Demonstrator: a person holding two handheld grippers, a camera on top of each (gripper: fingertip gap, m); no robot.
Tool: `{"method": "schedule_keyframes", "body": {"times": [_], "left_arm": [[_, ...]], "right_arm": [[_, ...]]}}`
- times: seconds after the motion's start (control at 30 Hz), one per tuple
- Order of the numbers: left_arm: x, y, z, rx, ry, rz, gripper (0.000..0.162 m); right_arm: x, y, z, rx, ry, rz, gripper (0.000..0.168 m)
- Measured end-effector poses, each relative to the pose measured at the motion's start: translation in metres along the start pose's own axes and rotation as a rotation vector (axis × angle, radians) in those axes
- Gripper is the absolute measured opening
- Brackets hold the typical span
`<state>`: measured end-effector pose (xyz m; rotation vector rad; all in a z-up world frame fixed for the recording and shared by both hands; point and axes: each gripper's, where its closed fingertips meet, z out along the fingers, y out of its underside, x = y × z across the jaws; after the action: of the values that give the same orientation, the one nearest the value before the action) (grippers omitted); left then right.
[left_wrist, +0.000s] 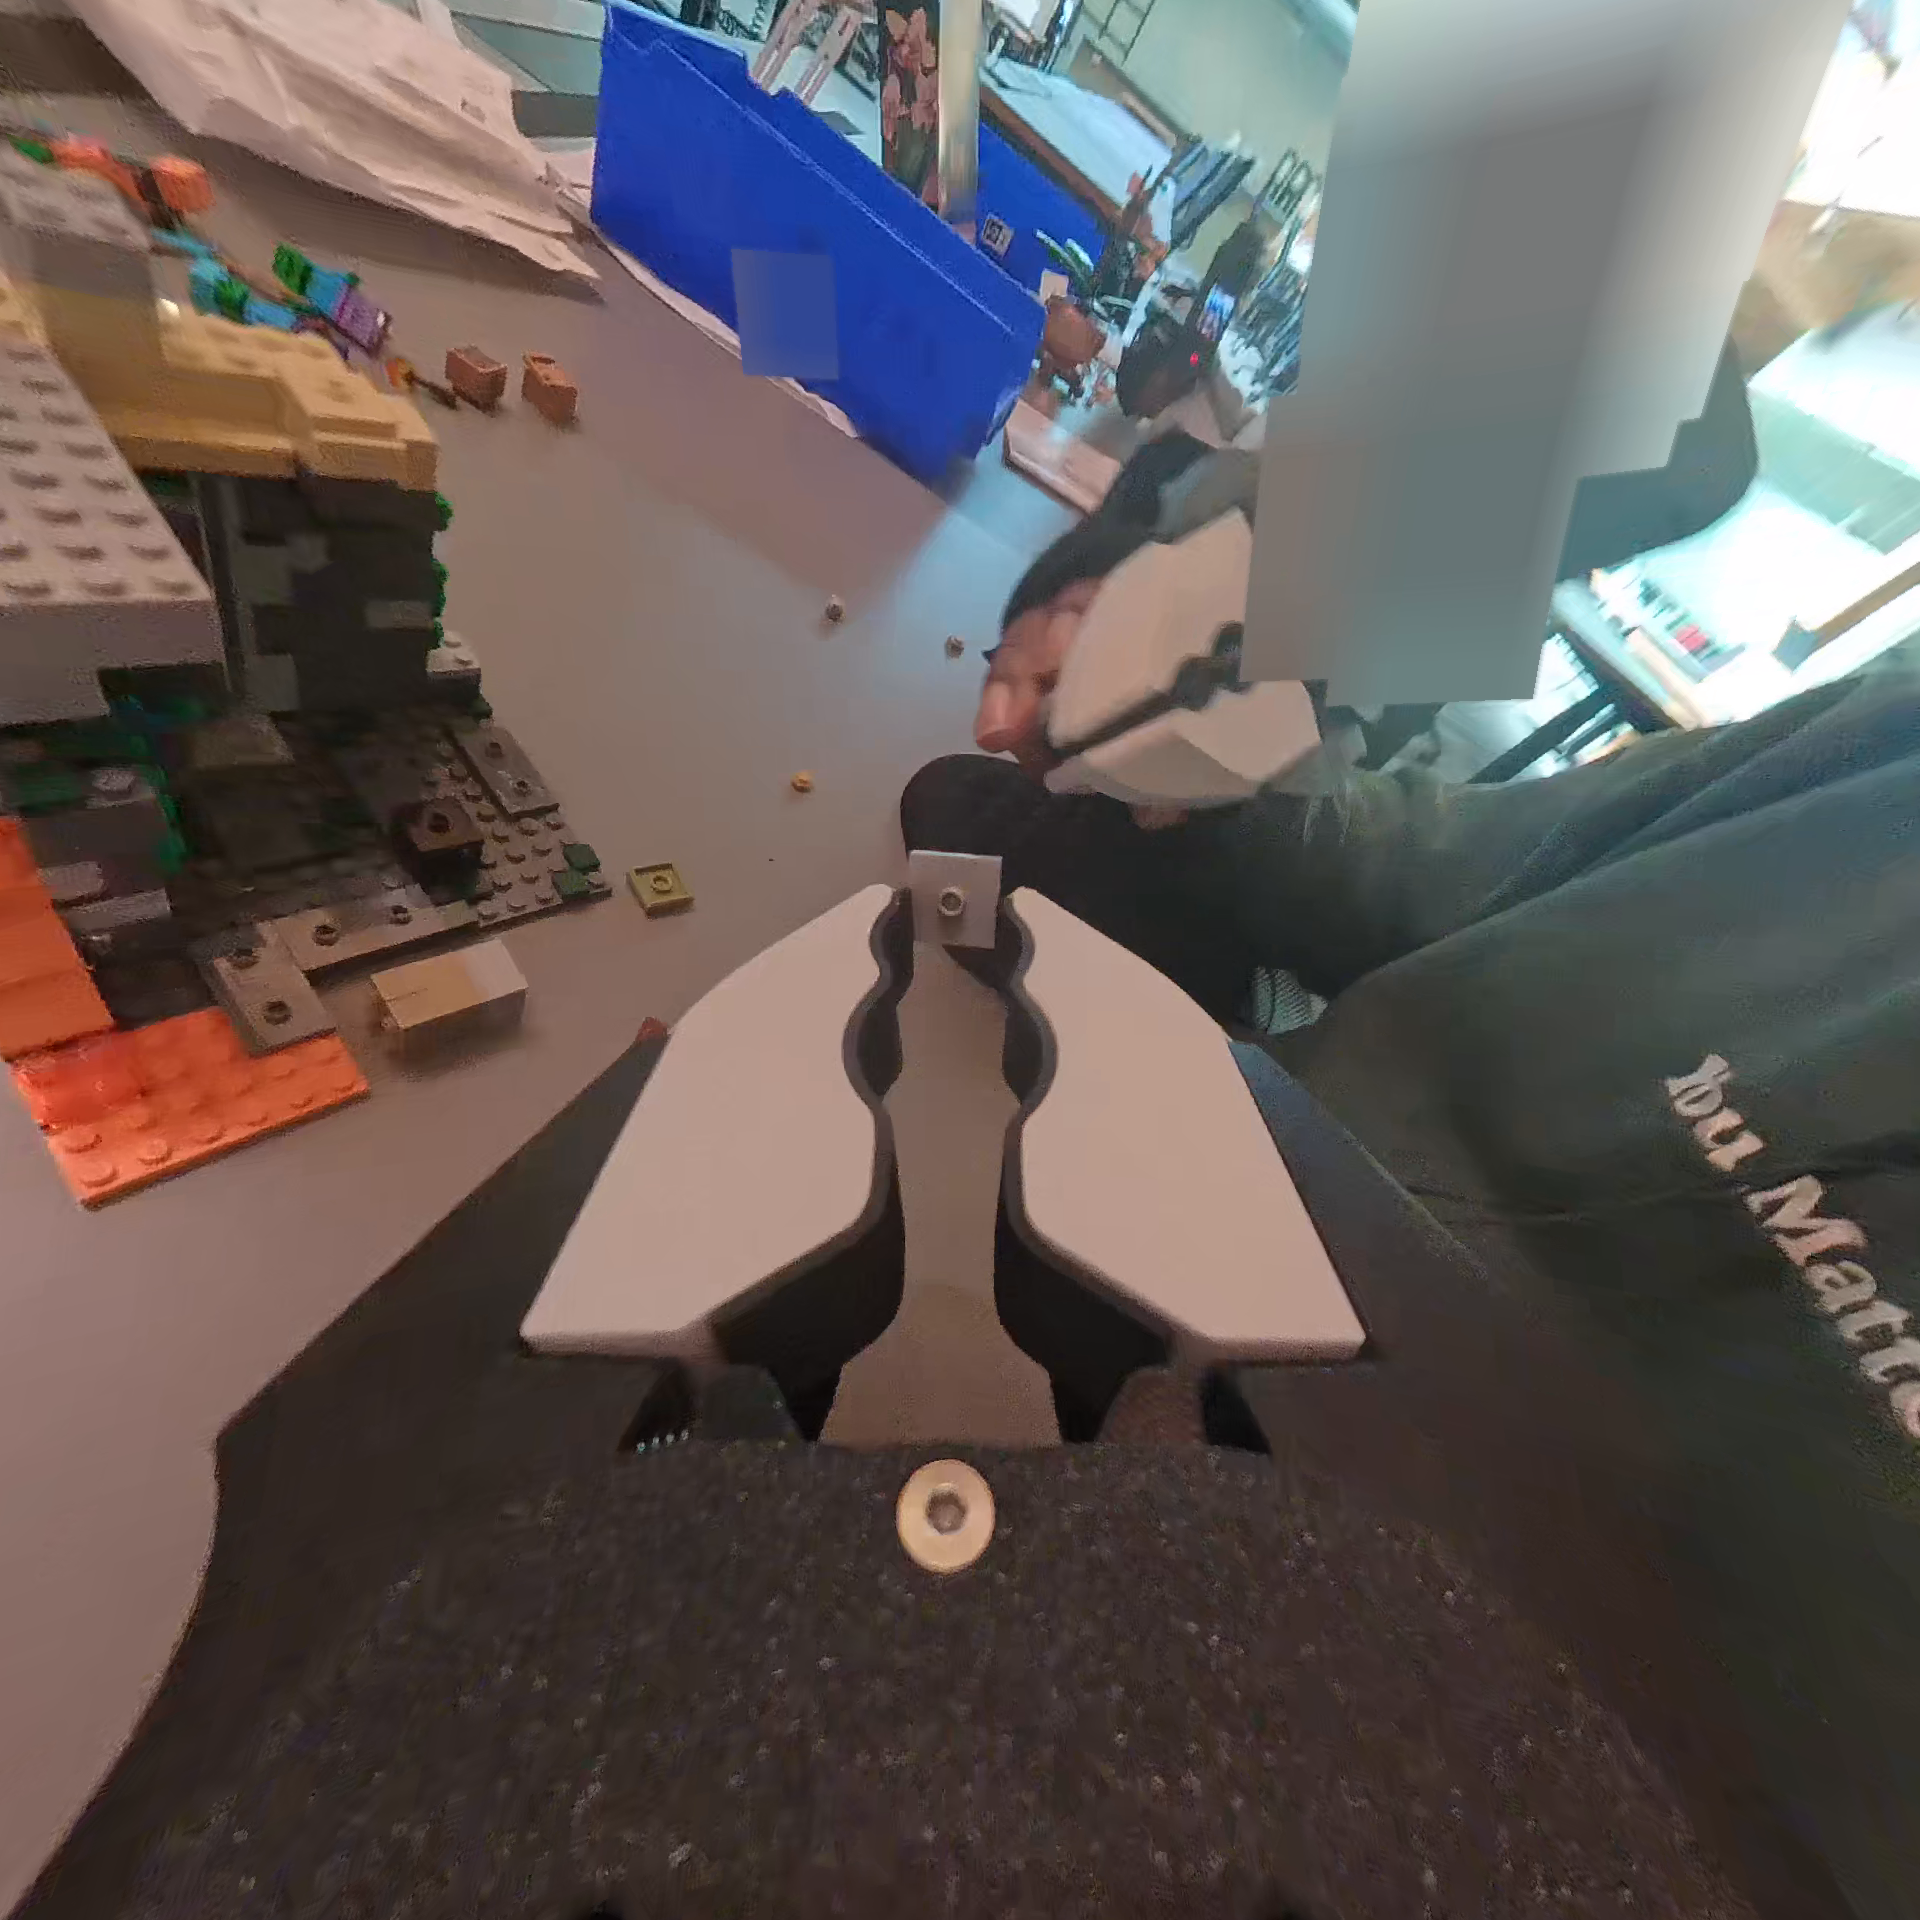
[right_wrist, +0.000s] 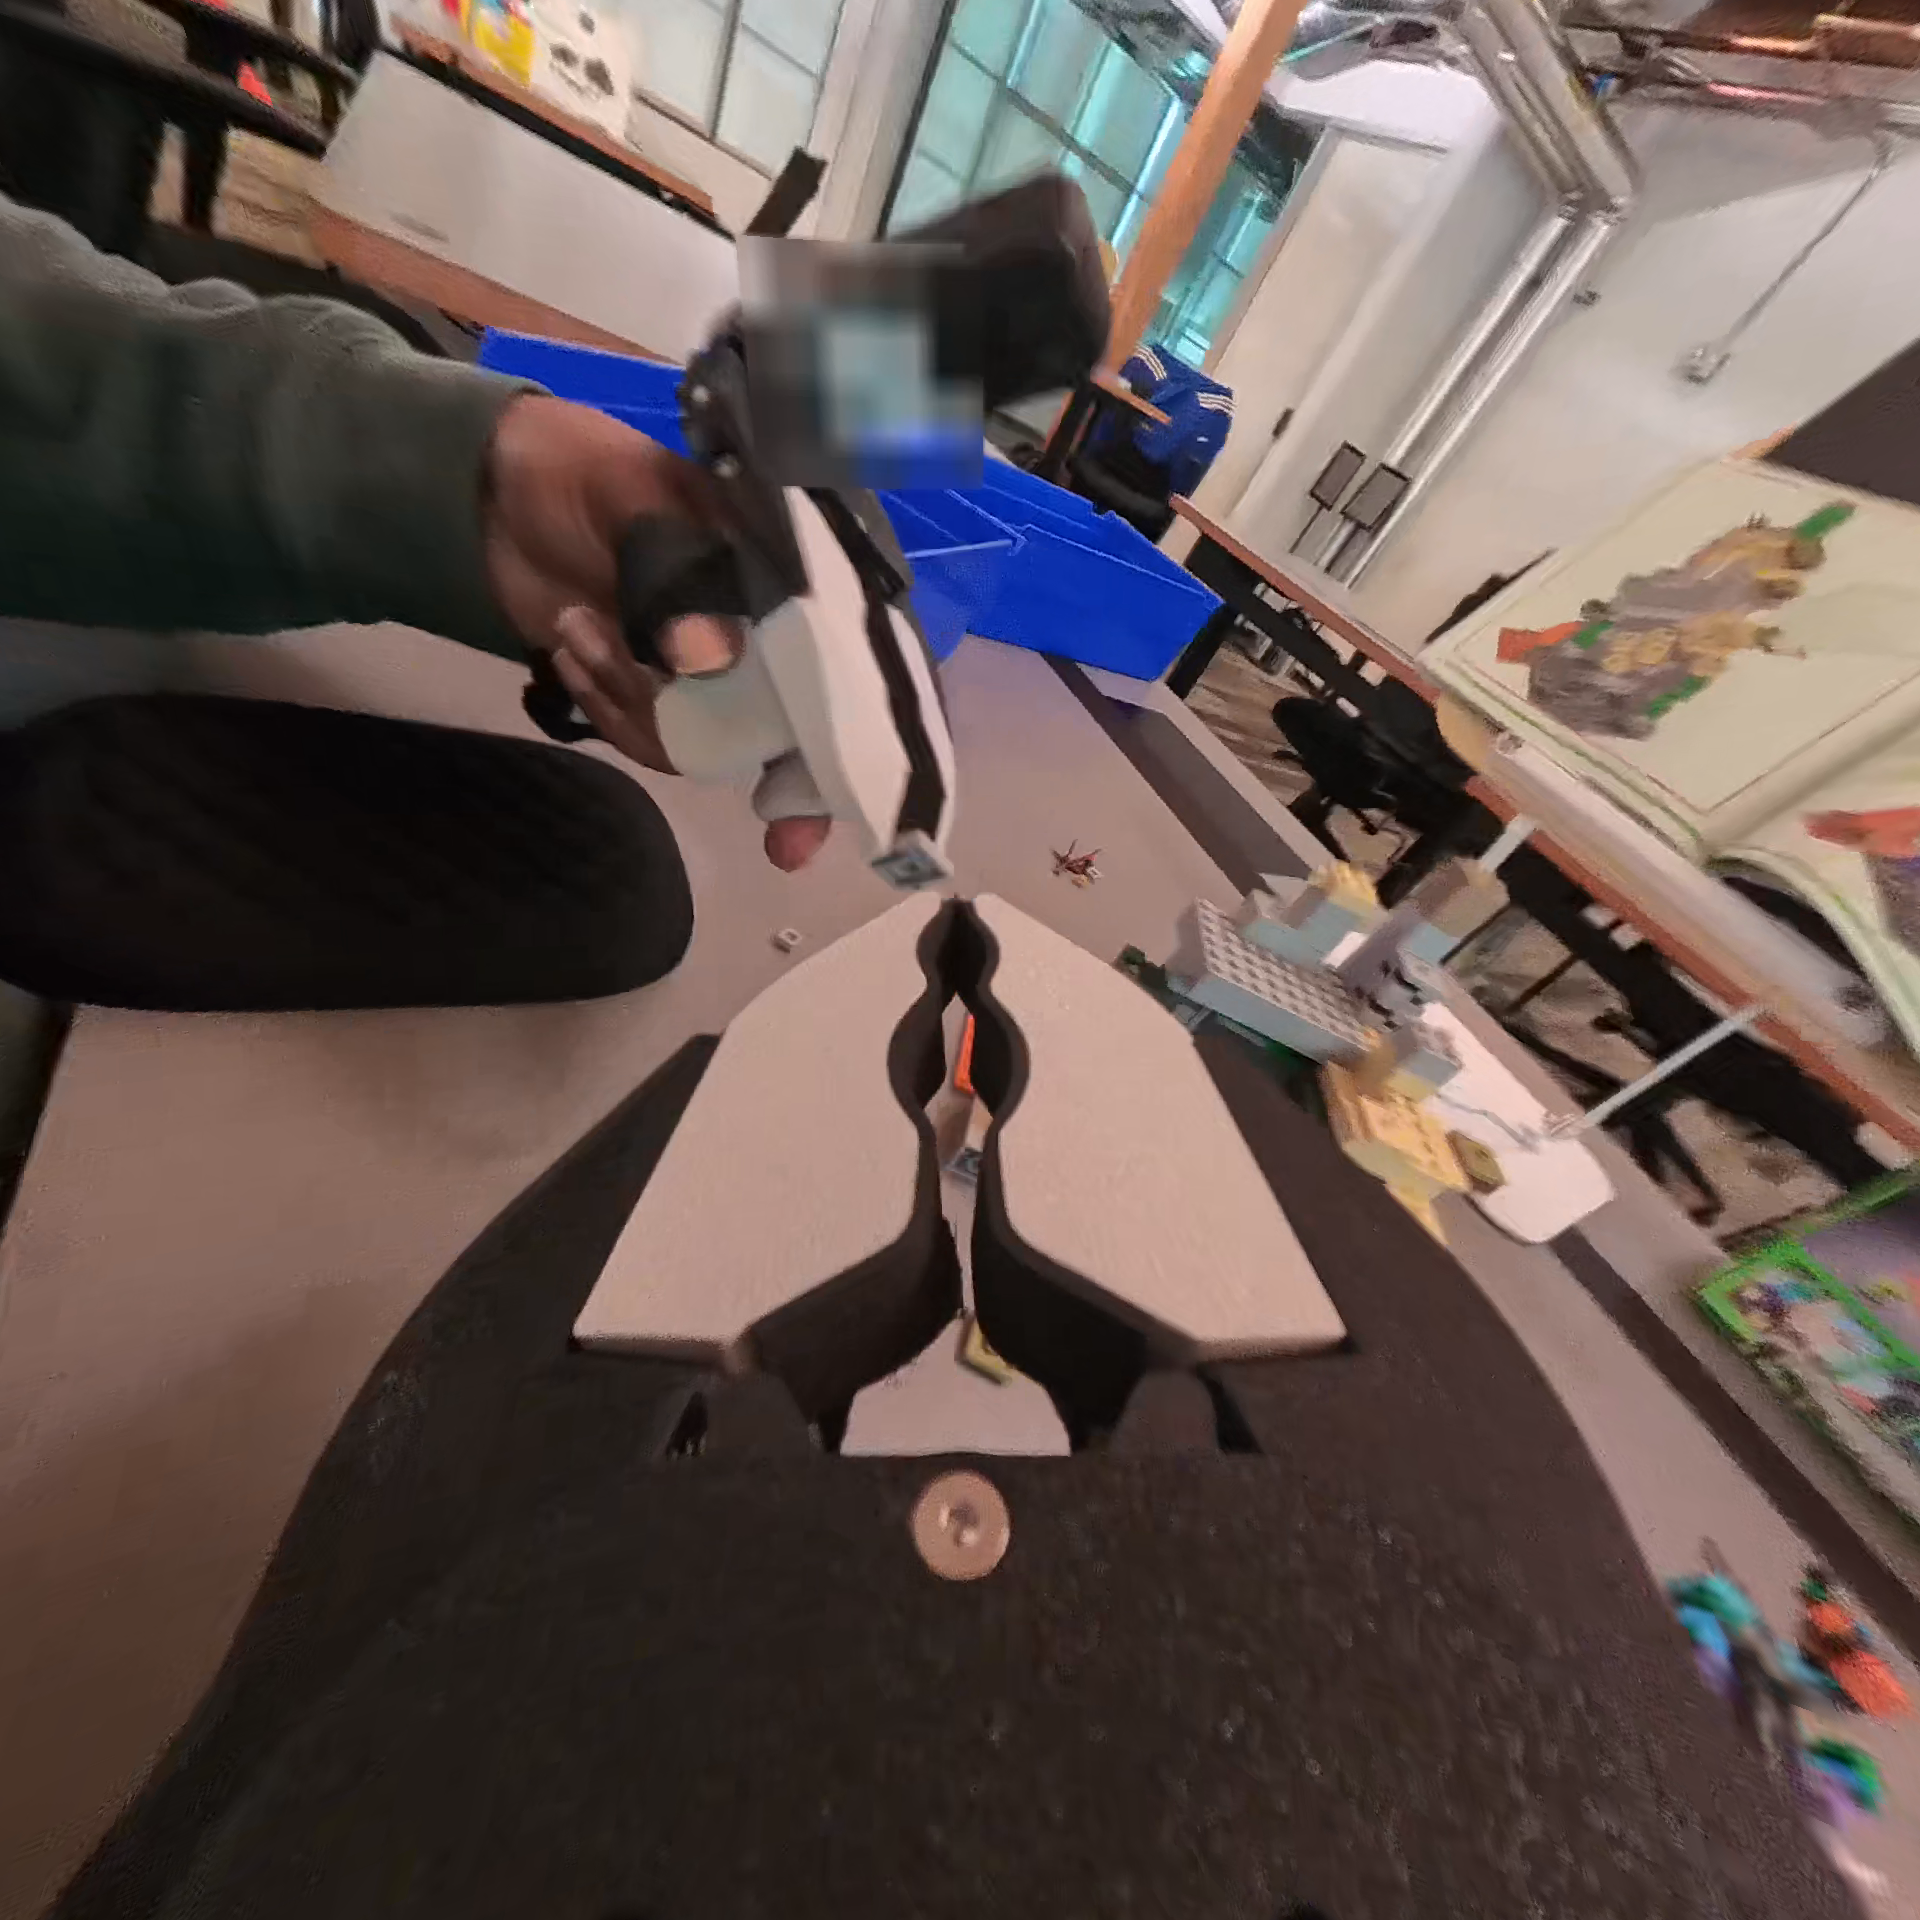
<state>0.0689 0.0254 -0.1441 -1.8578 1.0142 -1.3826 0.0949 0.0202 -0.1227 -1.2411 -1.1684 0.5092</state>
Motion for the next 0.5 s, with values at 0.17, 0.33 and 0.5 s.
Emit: {"method": "schedule_keyframes", "body": {"times": [0.17,0.33,0.5], "left_arm": [[0.002,-0.001,-0.005,0.03,0.01,-0.02,0.015],[-0.006,0.007,-0.006,0.036,0.007,-0.044,0.015],[-0.013,0.009,-0.006,0.043,0.001,-0.055,0.015]], "right_arm": [[0.006,-0.001,0.001,0.036,-0.019,0.097,0.0],[0.006,0.003,0.004,0.019,-0.016,0.104,0.0],[0.005,0.003,0.007,0.019,-0.024,0.112,0.0]]}}
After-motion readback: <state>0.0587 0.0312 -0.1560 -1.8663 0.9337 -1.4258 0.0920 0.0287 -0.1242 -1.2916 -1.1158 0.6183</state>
